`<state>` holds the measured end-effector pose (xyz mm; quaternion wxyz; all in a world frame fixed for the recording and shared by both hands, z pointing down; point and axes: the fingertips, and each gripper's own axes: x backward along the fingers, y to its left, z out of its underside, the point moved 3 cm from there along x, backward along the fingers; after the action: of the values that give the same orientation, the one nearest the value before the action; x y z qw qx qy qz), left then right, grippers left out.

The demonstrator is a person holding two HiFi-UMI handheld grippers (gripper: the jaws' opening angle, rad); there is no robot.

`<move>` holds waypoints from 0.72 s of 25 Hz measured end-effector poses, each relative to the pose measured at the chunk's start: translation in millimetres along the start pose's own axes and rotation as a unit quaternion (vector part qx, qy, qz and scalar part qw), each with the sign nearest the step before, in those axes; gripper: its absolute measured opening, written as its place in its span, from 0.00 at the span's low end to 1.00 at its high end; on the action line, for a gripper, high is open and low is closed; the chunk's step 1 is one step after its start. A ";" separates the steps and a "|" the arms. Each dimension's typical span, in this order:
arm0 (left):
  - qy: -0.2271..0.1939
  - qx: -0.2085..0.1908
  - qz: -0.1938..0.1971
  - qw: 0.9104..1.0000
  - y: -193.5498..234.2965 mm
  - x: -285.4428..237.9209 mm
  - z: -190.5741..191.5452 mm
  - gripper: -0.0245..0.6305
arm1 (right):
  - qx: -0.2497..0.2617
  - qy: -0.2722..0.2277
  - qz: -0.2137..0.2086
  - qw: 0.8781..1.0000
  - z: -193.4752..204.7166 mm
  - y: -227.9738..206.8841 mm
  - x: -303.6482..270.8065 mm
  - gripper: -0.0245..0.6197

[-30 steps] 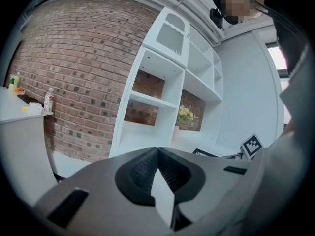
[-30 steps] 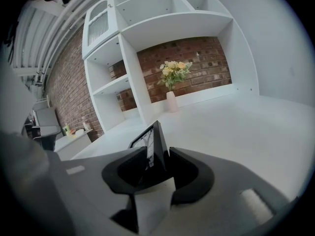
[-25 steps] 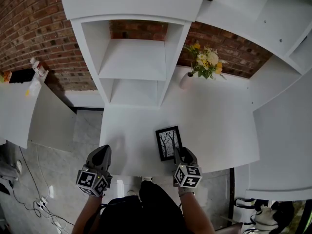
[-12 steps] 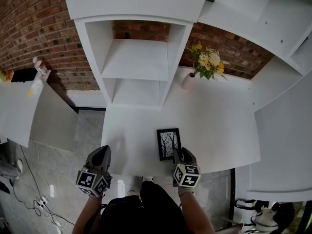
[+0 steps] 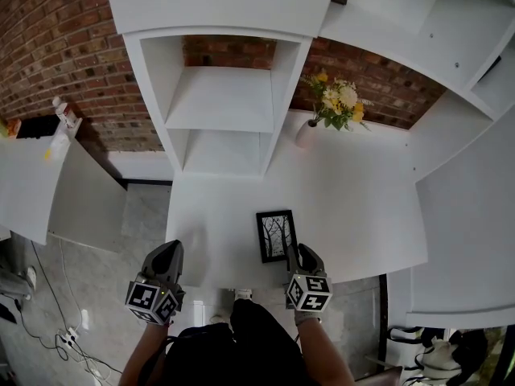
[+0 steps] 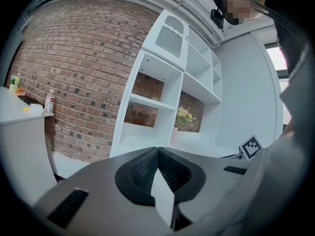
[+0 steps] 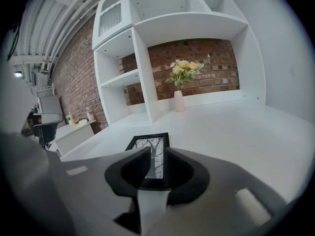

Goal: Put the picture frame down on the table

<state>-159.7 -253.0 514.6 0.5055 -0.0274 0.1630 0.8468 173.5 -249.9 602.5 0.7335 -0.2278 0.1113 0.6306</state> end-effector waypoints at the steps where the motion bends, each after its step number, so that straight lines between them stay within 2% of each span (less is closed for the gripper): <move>1: 0.000 0.000 0.002 1.000 -0.9 0.3 -0.3 0.03 | 0.004 -0.003 0.003 1.000 -1.0 -0.2 2.2 0.17; 5: -0.003 -0.002 0.009 1.000 -3.7 1.2 -1.8 0.03 | 0.013 -0.021 0.007 1.000 -7.4 0.8 11.6 0.05; 9: -0.006 -0.007 0.018 1.000 -8.0 2.1 -3.6 0.03 | 0.017 -0.046 -0.012 0.999 -16.6 8.4 22.0 0.04; 18: -0.013 -0.012 0.038 0.999 -19.8 8.6 -7.8 0.03 | 0.061 -0.109 -0.045 0.991 -42.8 32.9 51.8 0.04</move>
<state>-147.8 -239.4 500.5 0.4747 -0.0164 0.1472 0.8676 156.0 -221.5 535.4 0.7816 -0.1168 0.0584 0.6100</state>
